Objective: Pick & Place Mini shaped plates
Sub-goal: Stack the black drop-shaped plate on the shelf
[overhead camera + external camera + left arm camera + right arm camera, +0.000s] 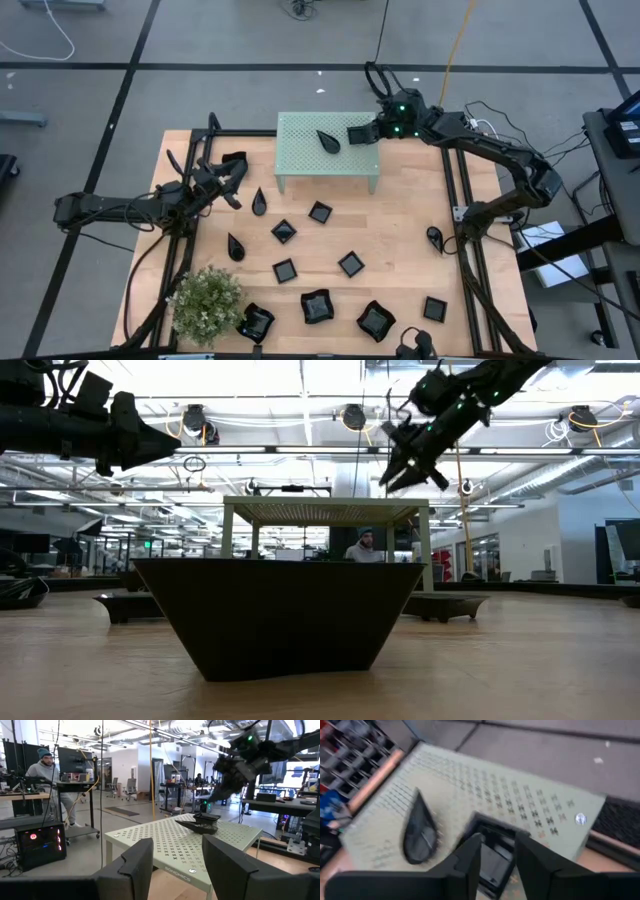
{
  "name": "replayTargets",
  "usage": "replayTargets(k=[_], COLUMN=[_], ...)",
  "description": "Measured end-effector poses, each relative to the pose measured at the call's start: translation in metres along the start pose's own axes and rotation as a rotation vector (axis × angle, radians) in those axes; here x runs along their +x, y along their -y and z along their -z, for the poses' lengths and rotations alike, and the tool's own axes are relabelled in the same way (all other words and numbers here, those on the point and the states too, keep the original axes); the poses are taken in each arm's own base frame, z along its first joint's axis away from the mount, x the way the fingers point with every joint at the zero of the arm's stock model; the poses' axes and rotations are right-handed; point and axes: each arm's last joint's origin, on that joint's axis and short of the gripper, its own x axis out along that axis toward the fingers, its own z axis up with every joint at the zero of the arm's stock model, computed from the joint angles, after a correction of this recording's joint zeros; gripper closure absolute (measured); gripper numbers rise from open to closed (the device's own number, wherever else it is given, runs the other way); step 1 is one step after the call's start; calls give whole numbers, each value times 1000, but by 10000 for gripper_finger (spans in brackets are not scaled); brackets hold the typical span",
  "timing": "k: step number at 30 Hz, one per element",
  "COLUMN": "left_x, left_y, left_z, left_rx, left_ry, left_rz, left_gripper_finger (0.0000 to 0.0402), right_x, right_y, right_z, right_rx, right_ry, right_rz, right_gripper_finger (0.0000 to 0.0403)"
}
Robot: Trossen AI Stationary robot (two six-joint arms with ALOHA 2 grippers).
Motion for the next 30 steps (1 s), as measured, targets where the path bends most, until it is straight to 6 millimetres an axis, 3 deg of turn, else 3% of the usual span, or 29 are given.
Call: replayTargets(k=[6,11,15,19,25,27,30], left_x=[0,0,0,0,0,0,0], left_y=[0,0,0,0,0,0,0], left_z=[0,0,0,0,0,0,0], left_rx=[0,0,0,0,0,0,0], left_ry=[0,0,0,0,0,0,0], left_rz=[0,0,0,0,0,0,-1], left_gripper_finger=[229,229,229,229,229,229,229], right_x=[-44,-80,-100,-114,-117,-112,-101], right_y=[-21,-44,-55,-58,-57,-55,-46], right_z=[1,40,75,101,126,138,159], right_rx=[-26,-9,7,-102,-413,-415,-251], right_ry=[-20,-303,-561,-736,-891,-938,-1043], right_rz=[-139,-178,-86,60,110,135,231], right_gripper_finger=[278,283,284,284,284,284,284])
